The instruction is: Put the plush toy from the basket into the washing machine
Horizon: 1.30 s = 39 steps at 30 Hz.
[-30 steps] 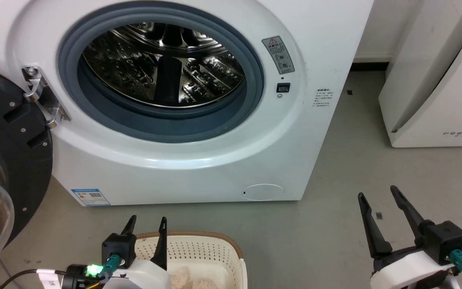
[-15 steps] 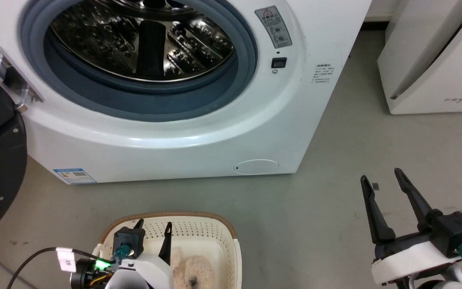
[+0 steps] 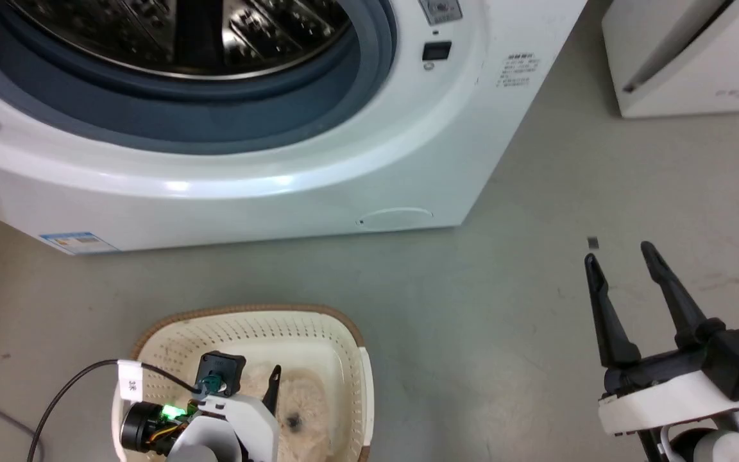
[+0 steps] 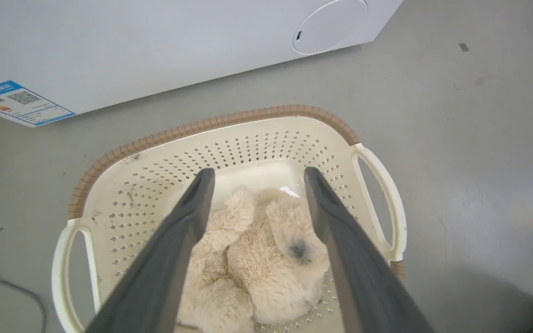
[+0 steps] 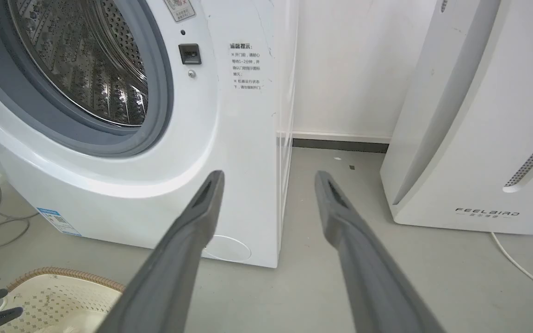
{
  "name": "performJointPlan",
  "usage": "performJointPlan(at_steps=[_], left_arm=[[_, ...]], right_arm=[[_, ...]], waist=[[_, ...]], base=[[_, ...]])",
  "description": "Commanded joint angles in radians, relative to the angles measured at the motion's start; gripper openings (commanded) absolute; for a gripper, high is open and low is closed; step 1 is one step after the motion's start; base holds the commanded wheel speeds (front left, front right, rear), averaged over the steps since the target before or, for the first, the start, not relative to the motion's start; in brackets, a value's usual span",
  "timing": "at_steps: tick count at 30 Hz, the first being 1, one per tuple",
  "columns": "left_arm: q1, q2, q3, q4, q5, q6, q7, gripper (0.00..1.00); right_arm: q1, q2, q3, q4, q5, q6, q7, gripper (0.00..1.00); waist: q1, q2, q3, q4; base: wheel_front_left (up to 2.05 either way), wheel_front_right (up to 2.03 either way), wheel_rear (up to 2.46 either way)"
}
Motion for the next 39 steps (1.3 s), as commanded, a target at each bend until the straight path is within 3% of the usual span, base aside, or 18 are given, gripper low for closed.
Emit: performJointPlan(at_steps=[1, 15, 24, 39], left_arm=[[-0.031, 0.007, -0.009, 0.035, -0.013, -0.008, 0.003, 1.0], [-0.125, 0.031, -0.134, 0.187, -0.084, -0.027, 0.089, 1.0], [-0.192, 0.076, -0.236, 0.267, -0.165, -0.037, 0.129, 1.0], [-0.33, 0.149, -0.345, 0.418, -0.193, -0.046, 0.069, 1.0]], right_arm=[[-0.022, 0.0, -0.004, -0.01, 0.007, -0.001, -0.011, 1.0], [-0.057, 0.0, -0.005, -0.024, 0.033, -0.001, -0.04, 1.0], [-0.08, 0.0, 0.006, -0.039, 0.039, -0.001, -0.058, 1.0], [-0.111, 0.0, 0.002, -0.057, 0.062, -0.001, -0.087, 1.0]], waist=[[-0.0001, 0.0, 0.031, -0.011], [-0.0001, 0.0, 0.17, -0.056], [-0.0001, 0.0, 0.264, -0.085], [-0.0001, 0.0, 0.408, -0.115]], base=[[0.0, 0.0, 0.0], [0.0, 0.0, 0.0], [0.0, 0.0, 0.0], [0.0, 0.0, 0.0]])
